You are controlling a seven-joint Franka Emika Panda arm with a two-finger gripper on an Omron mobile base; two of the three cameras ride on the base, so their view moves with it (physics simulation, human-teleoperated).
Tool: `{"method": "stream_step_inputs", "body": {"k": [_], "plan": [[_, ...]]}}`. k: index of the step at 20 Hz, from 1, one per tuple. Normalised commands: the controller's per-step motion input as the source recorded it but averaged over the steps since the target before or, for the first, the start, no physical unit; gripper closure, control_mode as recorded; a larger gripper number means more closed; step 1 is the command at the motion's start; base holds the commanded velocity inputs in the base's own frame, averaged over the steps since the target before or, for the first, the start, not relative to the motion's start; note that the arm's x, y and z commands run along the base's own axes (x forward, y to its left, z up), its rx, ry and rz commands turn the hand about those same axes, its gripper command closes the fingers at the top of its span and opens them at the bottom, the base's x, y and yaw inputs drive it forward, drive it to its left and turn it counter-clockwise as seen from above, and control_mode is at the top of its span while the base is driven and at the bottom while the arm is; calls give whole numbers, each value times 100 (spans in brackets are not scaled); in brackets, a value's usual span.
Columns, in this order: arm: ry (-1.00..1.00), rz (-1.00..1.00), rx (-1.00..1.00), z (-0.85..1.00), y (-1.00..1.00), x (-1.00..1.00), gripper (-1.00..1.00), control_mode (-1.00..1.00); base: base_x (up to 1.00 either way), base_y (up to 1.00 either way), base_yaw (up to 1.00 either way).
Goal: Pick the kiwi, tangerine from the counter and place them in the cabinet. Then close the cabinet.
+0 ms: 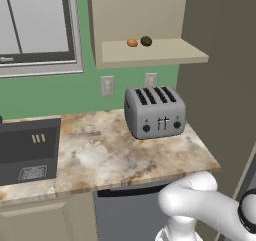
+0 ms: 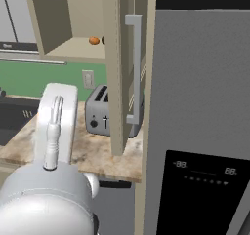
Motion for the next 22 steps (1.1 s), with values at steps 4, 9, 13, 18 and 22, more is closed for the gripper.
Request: {"method": "stream_step_inputs", "body": {"k": [4,9,13,18,22], "plan": [[4,0,20,-5,-61,26,-100,-100,0,0,0],[9,0,17,-21,-41,54,-100,-100,0,0,0],[11,0,16,-18,-38,62,-100,-100,0,0,0],[6,0,18,-8,-44,41,-100,-100,0,0,0],[0,0,18,-3,-50,23,-100,-100,0,0,0]]}}
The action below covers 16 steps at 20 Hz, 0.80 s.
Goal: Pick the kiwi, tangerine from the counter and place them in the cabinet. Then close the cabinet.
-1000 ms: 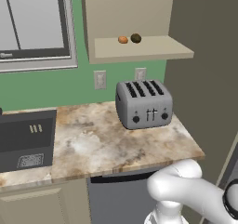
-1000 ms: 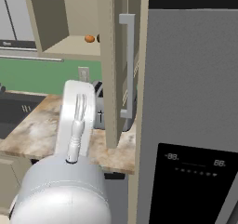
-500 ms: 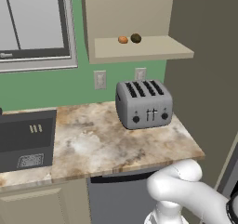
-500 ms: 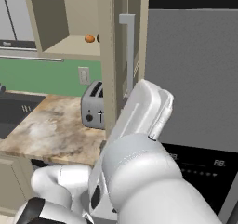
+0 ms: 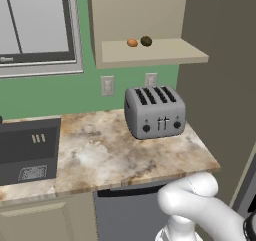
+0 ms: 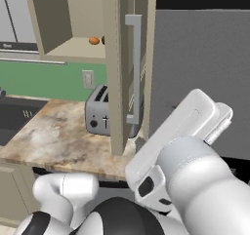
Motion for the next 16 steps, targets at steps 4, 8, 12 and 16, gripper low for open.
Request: {"method": "stream_step_inputs", "body": {"k": [4,8,12,16], "plan": [[0,0,13,-8,-26,25,-100,-100,0,0,0],[0,0,0,-29,5,28,-100,-100,0,0,0],[0,0,0,-17,13,45,-100,-100,0,0,0],[0,0,0,-9,1,51,-100,-100,0,0,0]]}}
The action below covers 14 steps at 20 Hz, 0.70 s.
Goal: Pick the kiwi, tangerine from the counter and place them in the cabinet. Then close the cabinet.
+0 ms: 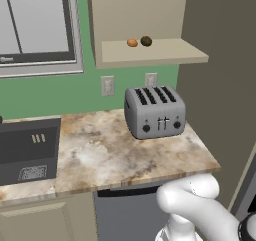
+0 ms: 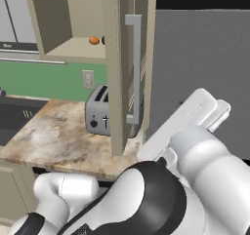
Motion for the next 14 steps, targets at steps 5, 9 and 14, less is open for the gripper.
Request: {"method": "stream_step_inputs", "body": {"k": [5,9,14], "plan": [[0,0,2,0,0,66,-100,-100,0,0,0],[0,0,1,0,0,62,-100,-100,0,0,0],[-4,3,0,0,15,23,-100,-100,0,0,0]]}}
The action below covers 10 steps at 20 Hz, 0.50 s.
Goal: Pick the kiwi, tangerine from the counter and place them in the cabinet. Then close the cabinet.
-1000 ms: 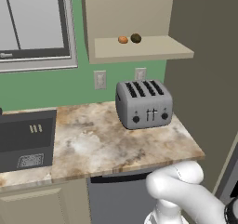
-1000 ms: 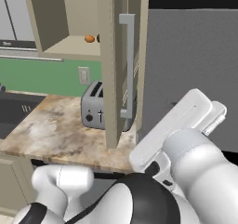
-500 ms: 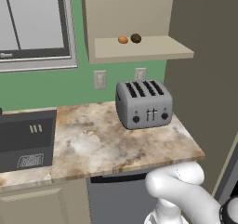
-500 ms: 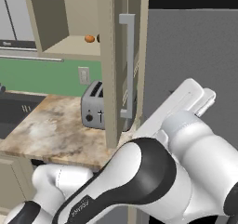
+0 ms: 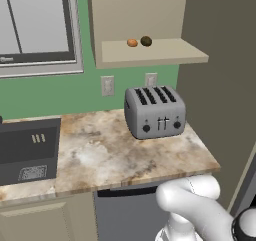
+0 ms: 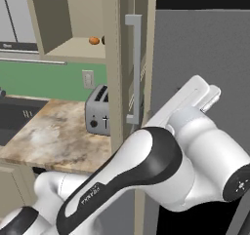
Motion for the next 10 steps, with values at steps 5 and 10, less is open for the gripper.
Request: {"method": "stream_step_inputs", "body": {"k": [5,10], "plan": [[-17,10,-2,13,64,-20,-100,-100,0,0,0],[-11,13,-6,31,85,-9,-100,-100,0,0,0]]}}
